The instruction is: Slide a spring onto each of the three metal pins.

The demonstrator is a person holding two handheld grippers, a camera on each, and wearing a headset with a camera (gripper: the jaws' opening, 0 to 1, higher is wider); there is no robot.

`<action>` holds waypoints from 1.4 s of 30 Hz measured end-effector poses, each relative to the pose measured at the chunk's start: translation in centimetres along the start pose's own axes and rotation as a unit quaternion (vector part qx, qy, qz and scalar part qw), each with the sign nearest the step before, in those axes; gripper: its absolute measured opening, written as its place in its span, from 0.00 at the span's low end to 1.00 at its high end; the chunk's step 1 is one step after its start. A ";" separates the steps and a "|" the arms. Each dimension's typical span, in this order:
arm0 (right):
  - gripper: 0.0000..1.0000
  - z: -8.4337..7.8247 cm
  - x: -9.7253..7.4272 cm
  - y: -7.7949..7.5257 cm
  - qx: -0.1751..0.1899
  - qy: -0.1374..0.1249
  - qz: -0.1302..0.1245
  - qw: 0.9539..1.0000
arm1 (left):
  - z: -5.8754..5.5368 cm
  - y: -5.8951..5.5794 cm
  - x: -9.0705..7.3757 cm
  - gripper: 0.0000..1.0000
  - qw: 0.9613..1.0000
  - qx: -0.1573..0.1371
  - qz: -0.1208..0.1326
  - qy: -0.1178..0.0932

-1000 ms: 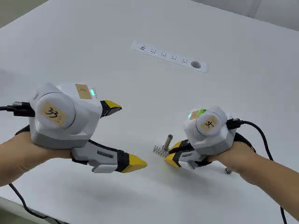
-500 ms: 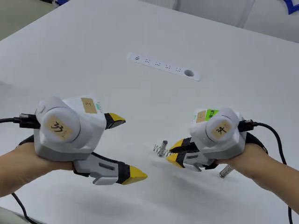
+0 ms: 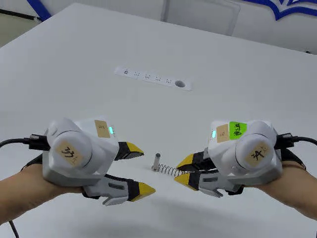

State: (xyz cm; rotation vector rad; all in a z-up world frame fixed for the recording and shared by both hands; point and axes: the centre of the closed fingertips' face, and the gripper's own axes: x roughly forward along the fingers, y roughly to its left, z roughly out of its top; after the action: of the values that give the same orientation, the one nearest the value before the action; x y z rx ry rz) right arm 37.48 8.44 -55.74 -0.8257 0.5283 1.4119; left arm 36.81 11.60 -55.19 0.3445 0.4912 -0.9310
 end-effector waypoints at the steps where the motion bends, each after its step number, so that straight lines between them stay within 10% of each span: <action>1: 0.11 -0.1 -0.2 0.1 -0.004 0.001 -0.002 1.000 | 0.1 -0.3 0.3 0.42 1.000 0.006 -0.006 0.006; 22: 0.11 0.4 -0.7 2.1 -0.039 0.003 0.023 0.999 | 1.5 -2.8 2.1 0.15 0.998 0.044 -0.047 0.019; 42: 0.15 1.2 -1.3 2.6 -0.038 -0.020 0.028 0.999 | 1.7 -3.6 0.9 0.10 0.994 0.087 -0.062 0.021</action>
State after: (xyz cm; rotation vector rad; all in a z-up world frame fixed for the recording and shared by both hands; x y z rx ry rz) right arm 34.63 8.41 -54.46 -0.8482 0.4729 1.5045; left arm 34.74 8.13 -54.50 0.4966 0.4752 -1.0932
